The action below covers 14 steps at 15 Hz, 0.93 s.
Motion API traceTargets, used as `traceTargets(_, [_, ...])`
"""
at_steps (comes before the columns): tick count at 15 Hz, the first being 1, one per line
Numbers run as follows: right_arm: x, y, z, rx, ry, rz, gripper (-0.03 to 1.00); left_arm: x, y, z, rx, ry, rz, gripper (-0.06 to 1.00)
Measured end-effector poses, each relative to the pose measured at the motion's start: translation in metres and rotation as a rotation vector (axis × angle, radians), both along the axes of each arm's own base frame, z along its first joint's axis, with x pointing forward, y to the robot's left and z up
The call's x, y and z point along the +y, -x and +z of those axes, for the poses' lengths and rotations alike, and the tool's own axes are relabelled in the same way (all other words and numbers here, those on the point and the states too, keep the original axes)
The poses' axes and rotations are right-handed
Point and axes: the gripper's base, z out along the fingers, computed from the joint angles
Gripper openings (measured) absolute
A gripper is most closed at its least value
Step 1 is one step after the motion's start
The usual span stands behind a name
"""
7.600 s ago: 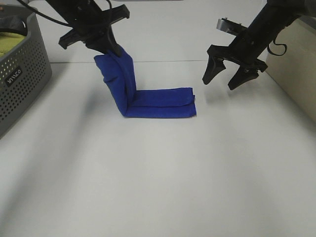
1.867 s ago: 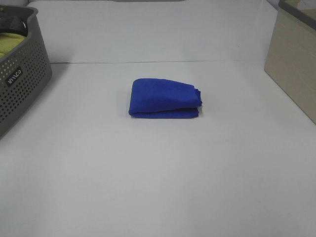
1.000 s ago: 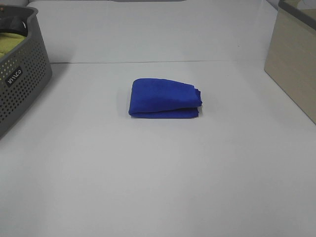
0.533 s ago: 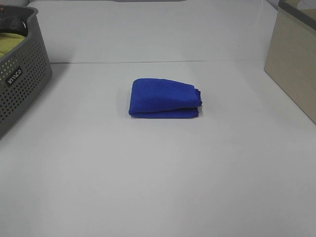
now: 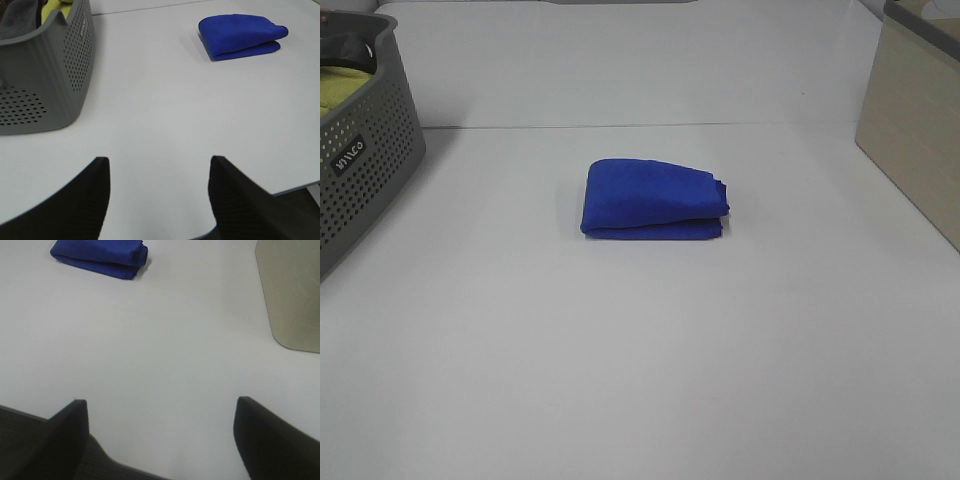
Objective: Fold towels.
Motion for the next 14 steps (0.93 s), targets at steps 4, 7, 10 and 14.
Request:
traceTargets(4, [0.0,0.0,0.0,0.0,0.0,0.0,0.78,0.0,0.0,0.0,0.0,-0.001,0.0,0.56])
traceTargets(7, [0.0,0.0,0.0,0.0,0.0,0.0,0.78,0.0,0.0,0.0,0.0,-0.001,0.0,0.56])
traceTargets(10, [0.0,0.0,0.0,0.0,0.0,0.0,0.78,0.0,0.0,0.0,0.0,-0.001,0.0,0.56])
traceTargets(14, [0.0,0.0,0.0,0.0,0.0,0.0,0.78,0.0,0.0,0.0,0.0,-0.002,-0.001,0.56])
